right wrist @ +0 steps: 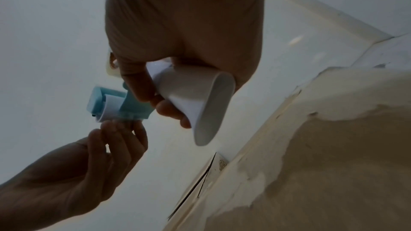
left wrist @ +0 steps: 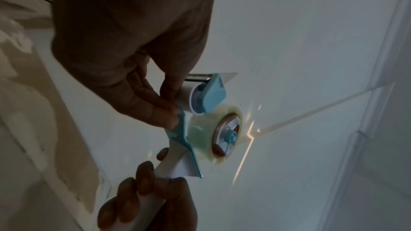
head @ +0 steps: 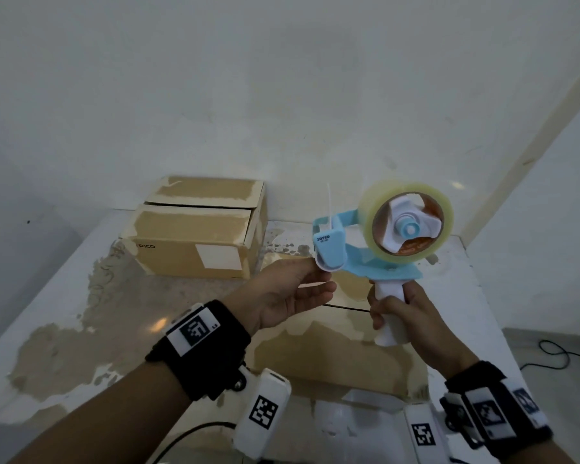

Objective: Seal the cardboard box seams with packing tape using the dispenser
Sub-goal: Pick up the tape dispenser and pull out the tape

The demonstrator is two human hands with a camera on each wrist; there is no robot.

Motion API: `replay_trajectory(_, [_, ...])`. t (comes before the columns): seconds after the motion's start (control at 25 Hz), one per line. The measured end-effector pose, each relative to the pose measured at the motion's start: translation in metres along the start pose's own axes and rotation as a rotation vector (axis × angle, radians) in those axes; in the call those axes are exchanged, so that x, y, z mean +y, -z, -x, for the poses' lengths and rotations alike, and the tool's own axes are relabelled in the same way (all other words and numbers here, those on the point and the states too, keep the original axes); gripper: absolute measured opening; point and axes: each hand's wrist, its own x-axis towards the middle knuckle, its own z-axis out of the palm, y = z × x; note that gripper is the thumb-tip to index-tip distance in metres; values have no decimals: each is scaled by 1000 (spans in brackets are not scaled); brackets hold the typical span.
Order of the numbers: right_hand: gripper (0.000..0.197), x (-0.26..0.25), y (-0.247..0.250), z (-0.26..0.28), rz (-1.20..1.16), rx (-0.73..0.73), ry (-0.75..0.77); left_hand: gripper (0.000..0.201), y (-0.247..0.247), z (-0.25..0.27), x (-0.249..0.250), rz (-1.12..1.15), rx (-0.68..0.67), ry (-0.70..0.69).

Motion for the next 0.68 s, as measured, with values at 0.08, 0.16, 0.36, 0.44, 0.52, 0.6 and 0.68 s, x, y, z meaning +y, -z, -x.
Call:
replay_trajectory(0.08, [12, -1, -1, -4, -2, 6, 17, 16, 1, -1, 3, 41, 17, -1])
replay_trajectory(0.16, [13, 1, -1, -6, -3, 4, 18, 23, 2, -2, 4, 25, 10, 26])
replay_trajectory(0.36, [13, 3, -5, -7, 4, -2, 16, 26, 5, -3, 1, 3, -43, 39])
replay_trajectory(0.44, [14, 5, -6, -7, 12, 4, 20, 16, 5, -6, -1, 20, -3, -1])
replay_trajectory(0.52, [12, 6, -7, -6, 41, 21, 24, 11, 7, -10, -3, -12, 45, -48])
replay_trajectory(0.6, [9, 7, -8, -6, 67, 47, 28, 13, 11, -13, -6, -98, 97, -99])
replay_trajectory(0.68, [7, 11, -9, -5, 84, 65, 29, 13, 18, -16, -6, -142, 169, -157])
